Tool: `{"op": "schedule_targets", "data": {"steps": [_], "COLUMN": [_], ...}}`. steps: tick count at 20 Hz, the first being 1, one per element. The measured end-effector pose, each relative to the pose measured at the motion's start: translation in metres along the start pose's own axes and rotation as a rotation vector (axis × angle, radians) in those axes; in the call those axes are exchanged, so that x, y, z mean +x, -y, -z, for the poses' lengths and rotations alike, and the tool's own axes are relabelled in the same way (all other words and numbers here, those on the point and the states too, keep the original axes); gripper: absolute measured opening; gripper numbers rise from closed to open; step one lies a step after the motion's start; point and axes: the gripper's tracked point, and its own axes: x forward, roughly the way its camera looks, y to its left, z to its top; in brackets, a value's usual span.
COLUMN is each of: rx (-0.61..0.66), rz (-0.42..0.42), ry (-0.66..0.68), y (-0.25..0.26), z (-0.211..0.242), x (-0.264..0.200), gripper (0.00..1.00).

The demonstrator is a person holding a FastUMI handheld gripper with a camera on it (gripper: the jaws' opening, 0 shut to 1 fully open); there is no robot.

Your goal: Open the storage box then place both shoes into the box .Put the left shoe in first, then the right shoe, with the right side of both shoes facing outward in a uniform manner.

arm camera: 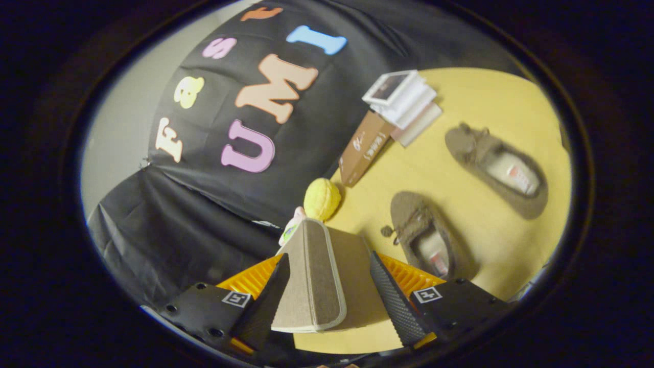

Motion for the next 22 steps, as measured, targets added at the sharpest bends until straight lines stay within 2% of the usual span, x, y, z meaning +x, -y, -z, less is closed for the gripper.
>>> {"op": "schedule_targets", "data": {"steps": [5, 13, 16, 22], "rx": [0.192, 0.427, 0.536, 0.637], "rz": [-0.069, -0.131, -0.182, -0.287], "ry": [-0.176, -0.285, -0.326, -0.331], "y": [0.008, 0.02, 0.013, -0.008], "z": [0.051, 0.084, 0.088, 0.076], "x": [0.016, 0.03, 0.03, 0.017], "gripper": [0.99, 0.99, 0.99, 0.98]}}
